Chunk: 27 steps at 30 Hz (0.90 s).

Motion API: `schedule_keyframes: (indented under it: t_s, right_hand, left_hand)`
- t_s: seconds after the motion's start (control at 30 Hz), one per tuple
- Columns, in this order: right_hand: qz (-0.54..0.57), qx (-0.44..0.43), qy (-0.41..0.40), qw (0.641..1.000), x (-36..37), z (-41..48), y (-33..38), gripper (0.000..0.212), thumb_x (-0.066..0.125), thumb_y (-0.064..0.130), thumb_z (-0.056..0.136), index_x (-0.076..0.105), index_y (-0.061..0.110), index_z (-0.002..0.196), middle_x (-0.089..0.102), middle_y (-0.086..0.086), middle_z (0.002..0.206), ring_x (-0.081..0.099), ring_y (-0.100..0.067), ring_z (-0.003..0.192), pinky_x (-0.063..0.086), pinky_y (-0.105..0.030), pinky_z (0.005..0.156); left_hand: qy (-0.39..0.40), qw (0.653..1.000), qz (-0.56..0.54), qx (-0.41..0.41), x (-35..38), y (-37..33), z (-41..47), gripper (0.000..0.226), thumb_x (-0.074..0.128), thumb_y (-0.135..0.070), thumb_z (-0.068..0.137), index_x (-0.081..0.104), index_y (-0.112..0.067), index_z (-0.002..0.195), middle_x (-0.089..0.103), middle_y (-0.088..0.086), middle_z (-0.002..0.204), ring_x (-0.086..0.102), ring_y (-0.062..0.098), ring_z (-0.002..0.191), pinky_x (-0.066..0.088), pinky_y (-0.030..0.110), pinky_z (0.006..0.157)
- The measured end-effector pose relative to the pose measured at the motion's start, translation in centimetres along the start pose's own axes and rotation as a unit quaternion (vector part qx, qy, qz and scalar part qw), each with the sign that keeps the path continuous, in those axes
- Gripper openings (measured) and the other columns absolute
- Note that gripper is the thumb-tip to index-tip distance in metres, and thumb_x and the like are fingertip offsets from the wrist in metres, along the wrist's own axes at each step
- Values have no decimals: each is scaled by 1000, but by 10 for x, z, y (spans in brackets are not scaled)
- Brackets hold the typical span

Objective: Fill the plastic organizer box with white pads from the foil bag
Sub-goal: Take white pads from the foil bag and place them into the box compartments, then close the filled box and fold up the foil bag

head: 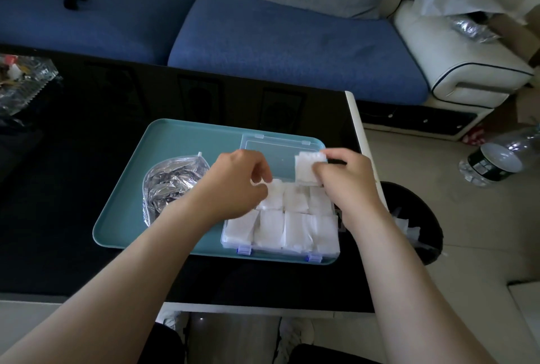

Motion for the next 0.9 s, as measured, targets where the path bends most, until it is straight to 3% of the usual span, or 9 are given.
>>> schedule_keyframes:
  t_s: [0.1, 0.2, 0.37, 0.47, 0.6, 0.67, 0.73, 0.9]
  right_hand:
    - [-25, 42, 40, 998, -3, -1, -8, 33, 68, 8, 90, 73, 27, 116, 73, 3, 108, 70, -11, 92, 51, -16, 53]
    - [-52, 58, 80, 994, 6, -2, -13, 27, 76, 11, 87, 74, 28, 108, 74, -1, 104, 74, -17, 89, 59, -27, 63]
    - [-239, -67, 41, 968, 14, -3, -17, 34, 86, 18, 83, 72, 25, 113, 73, 0, 104, 71, -14, 89, 50, -16, 63]
    - [-306, -123, 31, 944, 18, -6, -19, 38, 87, 25, 85, 70, 26, 119, 70, 3, 102, 66, -9, 87, 47, -15, 66]
    - [-317, -151, 19, 936, 20, -5, -21, 30, 88, 28, 86, 75, 25, 113, 67, 3, 110, 62, -10, 94, 41, -14, 69]
    - [-314, -130, 31, 940, 22, -3, -24, 22, 85, 26, 89, 79, 24, 110, 68, 2, 116, 63, -10, 99, 44, -17, 76]
    - [-297, -110, 40, 948, 22, -3, -24, 20, 81, 22, 91, 80, 23, 111, 66, 2, 121, 61, -10, 101, 45, -18, 80]
    - [-185, -69, 22, 980, 11, 6, -18, 44, 69, 13, 92, 67, 24, 134, 56, 1, 130, 57, -14, 113, 42, -15, 72]
  left_hand:
    - [59, 996, 57, 30, 12, -1, -2, 32, 79, -33, 87, 67, -31, 117, 56, -5, 118, 55, 10, 101, 43, 26, 84]
    - [88, 990, 102, 50, 20, -2, -1, 45, 84, -39, 83, 66, -33, 124, 51, -4, 126, 51, 22, 121, 44, 38, 103]
    - [129, 979, 149, 46, 29, -4, -3, 52, 86, -38, 82, 62, -32, 128, 48, -5, 127, 52, 18, 117, 47, 36, 97]
    - [127, 979, 153, 47, 29, -5, -3, 45, 79, -39, 85, 63, -32, 126, 49, -5, 126, 53, 19, 116, 49, 41, 100]
    - [101, 986, 125, 42, 28, -8, 0, 25, 61, -27, 95, 71, -30, 118, 54, -1, 121, 57, 25, 118, 46, 37, 103]
    - [68, 991, 112, 22, 26, -9, 2, 26, 54, -20, 99, 71, -22, 119, 56, 5, 122, 54, 26, 122, 37, 29, 98]
    - [32, 994, 100, -20, 23, -8, 3, 30, 51, -16, 101, 64, -13, 127, 52, 11, 127, 46, 31, 127, 31, 31, 96]
    - [-7, 992, 58, -113, 18, 1, 8, 38, 44, -8, 101, 48, -2, 138, 40, 22, 139, 41, 41, 131, 34, 41, 103]
Point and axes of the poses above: each hand's wrist, its own z-axis towards the middle knuckle, its own x-axis out of the palm, y = z × x, the point moved 3 cm from there along z, towards the middle knuckle
